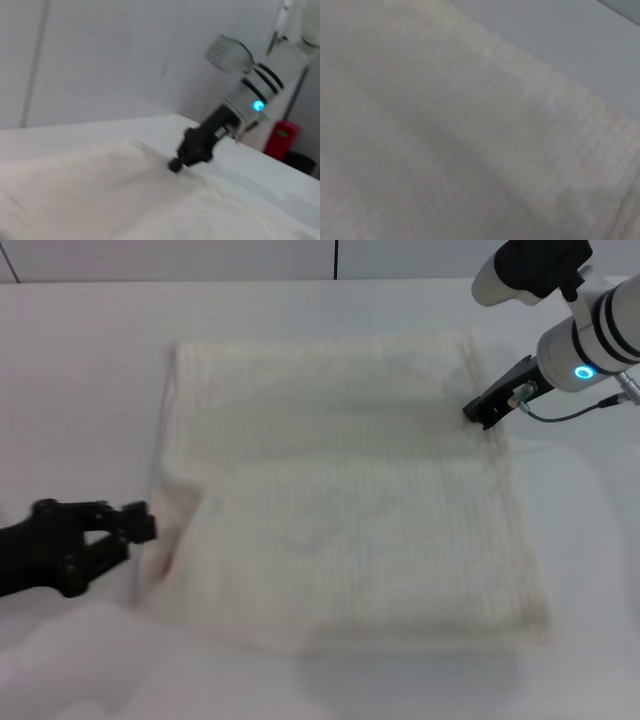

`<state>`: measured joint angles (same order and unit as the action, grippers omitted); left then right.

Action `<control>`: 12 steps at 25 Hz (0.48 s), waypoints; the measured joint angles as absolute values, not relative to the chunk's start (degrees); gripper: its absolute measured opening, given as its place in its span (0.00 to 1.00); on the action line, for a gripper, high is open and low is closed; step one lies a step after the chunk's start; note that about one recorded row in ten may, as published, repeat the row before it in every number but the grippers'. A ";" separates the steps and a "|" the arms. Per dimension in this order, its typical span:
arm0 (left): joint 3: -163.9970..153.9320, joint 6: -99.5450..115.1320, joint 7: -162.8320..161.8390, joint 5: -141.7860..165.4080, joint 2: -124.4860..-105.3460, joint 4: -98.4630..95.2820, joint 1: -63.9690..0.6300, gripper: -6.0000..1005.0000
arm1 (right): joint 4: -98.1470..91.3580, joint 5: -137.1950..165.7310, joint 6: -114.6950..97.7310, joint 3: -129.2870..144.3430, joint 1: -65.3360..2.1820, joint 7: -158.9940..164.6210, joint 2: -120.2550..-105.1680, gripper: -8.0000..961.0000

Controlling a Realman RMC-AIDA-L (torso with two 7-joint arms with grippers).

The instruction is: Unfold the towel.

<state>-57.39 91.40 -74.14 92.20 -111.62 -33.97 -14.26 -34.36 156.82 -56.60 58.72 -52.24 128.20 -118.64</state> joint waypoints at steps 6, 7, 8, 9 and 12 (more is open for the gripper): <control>-51.24 93.75 -73.64 92.20 -111.04 -34.39 -11.93 0.24 | -34.55 156.86 -56.60 58.71 -52.33 128.36 -118.65 0.01; -51.24 93.75 -73.64 92.20 -111.04 -34.39 -11.93 0.27 | -34.55 156.86 -56.60 58.71 -52.33 128.36 -118.65 0.01; -50.55 93.79 -73.49 92.20 -111.01 -34.40 -11.78 0.30 | -34.64 156.86 -56.60 58.71 -52.36 128.37 -118.65 0.01; -49.86 93.83 -73.16 92.20 -111.00 -34.33 -11.69 0.33 | -34.71 156.85 -56.60 58.70 -52.38 128.37 -118.65 0.01; -47.34 94.02 -71.27 92.19 -111.37 -34.03 -11.63 0.44 | -35.41 156.60 -56.60 58.44 -52.26 128.38 -118.68 0.01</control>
<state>-47.34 94.02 -71.27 92.19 -111.37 -34.03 -11.63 -35.41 156.60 -56.60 58.44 -52.26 128.38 -118.68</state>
